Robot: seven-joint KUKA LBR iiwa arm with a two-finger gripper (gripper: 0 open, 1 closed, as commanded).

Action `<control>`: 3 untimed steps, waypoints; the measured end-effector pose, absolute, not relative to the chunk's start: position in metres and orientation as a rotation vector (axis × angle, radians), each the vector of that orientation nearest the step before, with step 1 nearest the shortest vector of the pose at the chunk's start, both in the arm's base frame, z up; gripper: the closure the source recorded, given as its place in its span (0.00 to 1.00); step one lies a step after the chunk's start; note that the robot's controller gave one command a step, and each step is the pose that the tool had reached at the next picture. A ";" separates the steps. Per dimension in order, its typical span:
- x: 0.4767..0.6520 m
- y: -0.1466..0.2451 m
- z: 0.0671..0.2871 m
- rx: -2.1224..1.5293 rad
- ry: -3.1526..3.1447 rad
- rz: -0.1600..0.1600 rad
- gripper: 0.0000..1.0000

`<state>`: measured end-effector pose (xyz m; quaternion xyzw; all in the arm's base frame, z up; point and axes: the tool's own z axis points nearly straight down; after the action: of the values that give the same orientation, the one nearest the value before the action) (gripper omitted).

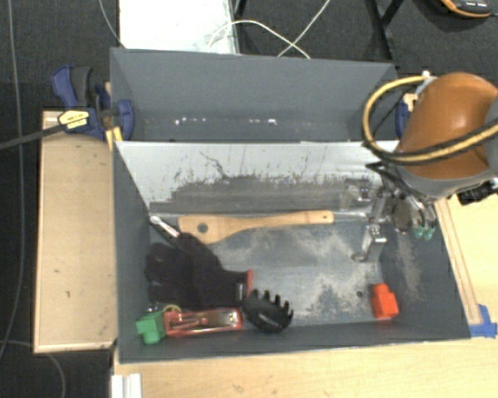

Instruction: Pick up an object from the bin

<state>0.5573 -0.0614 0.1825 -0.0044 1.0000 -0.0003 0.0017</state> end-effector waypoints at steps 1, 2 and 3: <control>0.557 -0.061 0.183 -0.014 3.138 -0.001 0.00; 0.499 -0.044 0.141 -0.156 3.137 0.000 0.00; 0.511 0.001 0.129 -0.256 3.121 0.000 0.00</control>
Offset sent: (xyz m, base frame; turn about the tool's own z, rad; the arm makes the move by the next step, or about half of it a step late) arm -0.0574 0.0166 -0.0402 -0.0925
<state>0.5110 0.0007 0.1293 -0.0818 0.9966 -0.0001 0.0051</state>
